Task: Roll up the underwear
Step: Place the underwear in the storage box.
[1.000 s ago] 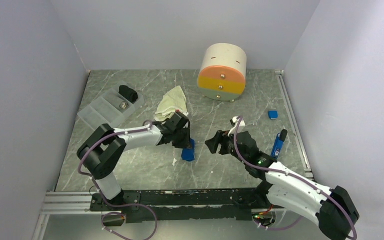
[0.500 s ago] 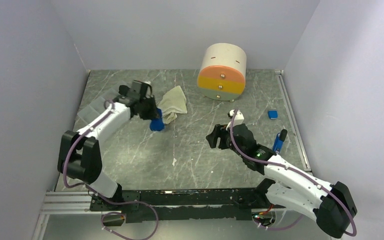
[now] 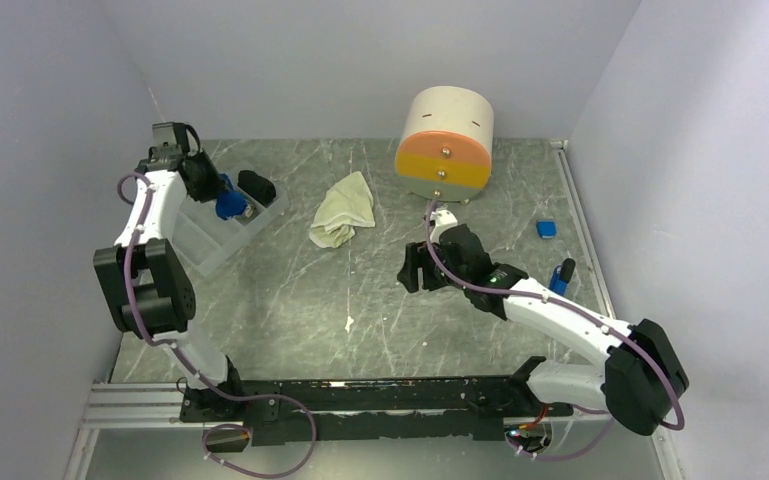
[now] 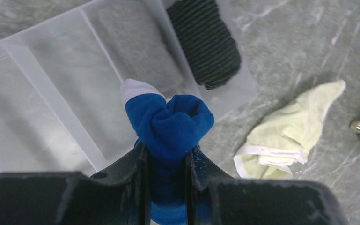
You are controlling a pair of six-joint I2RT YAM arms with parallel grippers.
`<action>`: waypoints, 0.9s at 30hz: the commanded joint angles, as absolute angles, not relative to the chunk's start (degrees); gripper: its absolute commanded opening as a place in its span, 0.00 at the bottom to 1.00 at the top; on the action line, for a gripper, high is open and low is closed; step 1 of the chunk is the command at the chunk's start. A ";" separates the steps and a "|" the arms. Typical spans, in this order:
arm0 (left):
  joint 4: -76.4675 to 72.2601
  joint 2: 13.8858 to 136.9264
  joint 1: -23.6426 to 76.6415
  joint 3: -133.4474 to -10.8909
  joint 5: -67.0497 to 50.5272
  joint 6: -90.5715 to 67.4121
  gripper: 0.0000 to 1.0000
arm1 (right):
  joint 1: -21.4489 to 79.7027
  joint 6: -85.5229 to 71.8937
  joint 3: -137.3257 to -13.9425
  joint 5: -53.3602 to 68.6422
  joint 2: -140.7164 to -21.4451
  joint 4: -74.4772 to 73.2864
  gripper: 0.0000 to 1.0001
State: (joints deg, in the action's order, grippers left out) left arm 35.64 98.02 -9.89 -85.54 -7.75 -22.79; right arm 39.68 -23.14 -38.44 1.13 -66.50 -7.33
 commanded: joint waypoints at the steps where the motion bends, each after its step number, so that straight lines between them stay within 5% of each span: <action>1: 33.85 100.77 -13.39 -86.88 -10.04 -23.50 0.05 | 39.35 -20.87 -41.82 5.36 -67.80 -6.20 0.70; 27: 31.72 112.16 -17.51 -85.13 -7.28 -28.30 0.05 | 39.20 -22.44 -41.83 7.20 -70.15 -9.23 0.70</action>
State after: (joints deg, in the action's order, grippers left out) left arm 33.21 111.81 -17.65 -86.13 -7.90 -27.75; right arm 39.46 -22.04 -40.29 7.79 -70.61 -9.67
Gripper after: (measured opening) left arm 0.258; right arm 0.702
